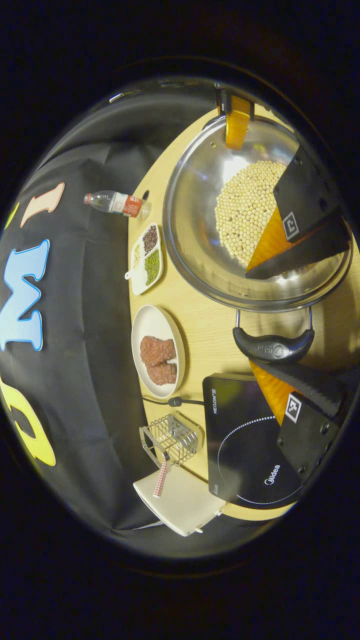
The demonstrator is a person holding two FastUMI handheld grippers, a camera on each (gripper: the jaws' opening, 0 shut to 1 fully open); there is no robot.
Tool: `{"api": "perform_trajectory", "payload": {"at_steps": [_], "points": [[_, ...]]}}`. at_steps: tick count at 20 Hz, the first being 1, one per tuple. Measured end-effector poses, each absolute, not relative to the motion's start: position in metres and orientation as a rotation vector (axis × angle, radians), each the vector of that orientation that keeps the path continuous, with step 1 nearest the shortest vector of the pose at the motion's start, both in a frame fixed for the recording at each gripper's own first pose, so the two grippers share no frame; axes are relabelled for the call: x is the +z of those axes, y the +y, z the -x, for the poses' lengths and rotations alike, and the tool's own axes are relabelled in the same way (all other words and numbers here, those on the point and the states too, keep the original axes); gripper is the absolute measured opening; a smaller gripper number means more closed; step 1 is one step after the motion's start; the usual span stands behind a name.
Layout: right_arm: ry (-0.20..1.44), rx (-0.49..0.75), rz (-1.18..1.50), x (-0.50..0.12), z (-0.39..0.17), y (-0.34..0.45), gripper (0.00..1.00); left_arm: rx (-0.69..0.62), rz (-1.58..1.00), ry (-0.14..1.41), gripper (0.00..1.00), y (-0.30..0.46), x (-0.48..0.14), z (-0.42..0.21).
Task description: First push the handle of the pot to place it horizontally, then grasp the pot with both hands and set it on the induction cooktop.
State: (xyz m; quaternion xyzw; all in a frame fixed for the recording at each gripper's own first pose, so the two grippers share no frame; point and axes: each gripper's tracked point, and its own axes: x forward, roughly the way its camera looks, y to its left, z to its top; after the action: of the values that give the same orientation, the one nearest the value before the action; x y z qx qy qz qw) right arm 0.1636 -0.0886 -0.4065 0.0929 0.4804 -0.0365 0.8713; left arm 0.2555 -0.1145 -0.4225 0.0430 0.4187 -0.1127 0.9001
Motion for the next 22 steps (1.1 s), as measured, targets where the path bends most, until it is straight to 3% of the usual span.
{"api": "perform_trajectory", "payload": {"at_steps": [1,2,3,8,9,10,11,12,22], "points": [[1.011,-0.066,-0.207,-0.406,-0.163,-0.088,0.72,-0.237,-0.078,0.869,0.9,-0.115,-0.423,-0.255],[1.011,-0.076,-0.214,-0.409,-0.165,-0.09,0.72,-0.237,-0.057,0.887,0.84,-0.117,-0.428,-0.253],[1.016,-0.071,-0.218,-0.407,-0.164,-0.089,0.63,-0.234,-0.041,0.881,0.78,-0.118,-0.425,-0.251],[1.031,-0.054,-0.192,-0.407,-0.163,-0.092,0.59,-0.216,0.001,0.885,0.78,-0.118,-0.425,-0.247],[1.03,-0.051,-0.184,-0.406,-0.164,-0.093,0.59,-0.213,-0.001,0.887,0.72,-0.118,-0.424,-0.246],[1.031,-0.05,-0.179,-0.406,-0.163,-0.093,0.53,-0.208,-0.003,0.888,0.69,-0.119,-0.424,-0.245],[1.03,-0.048,-0.171,-0.407,-0.163,-0.094,0.59,-0.205,-0.002,0.889,0.69,-0.12,-0.422,-0.244],[1.03,-0.044,-0.162,-0.406,-0.162,-0.096,0.59,-0.204,-0.004,0.889,0.72,-0.122,-0.423,-0.241],[0.976,-0.005,-0.134,-0.374,-0.158,-0.116,0.58,-0.175,-0.018,0.818,0.72,-0.138,-0.381,-0.225]]}}
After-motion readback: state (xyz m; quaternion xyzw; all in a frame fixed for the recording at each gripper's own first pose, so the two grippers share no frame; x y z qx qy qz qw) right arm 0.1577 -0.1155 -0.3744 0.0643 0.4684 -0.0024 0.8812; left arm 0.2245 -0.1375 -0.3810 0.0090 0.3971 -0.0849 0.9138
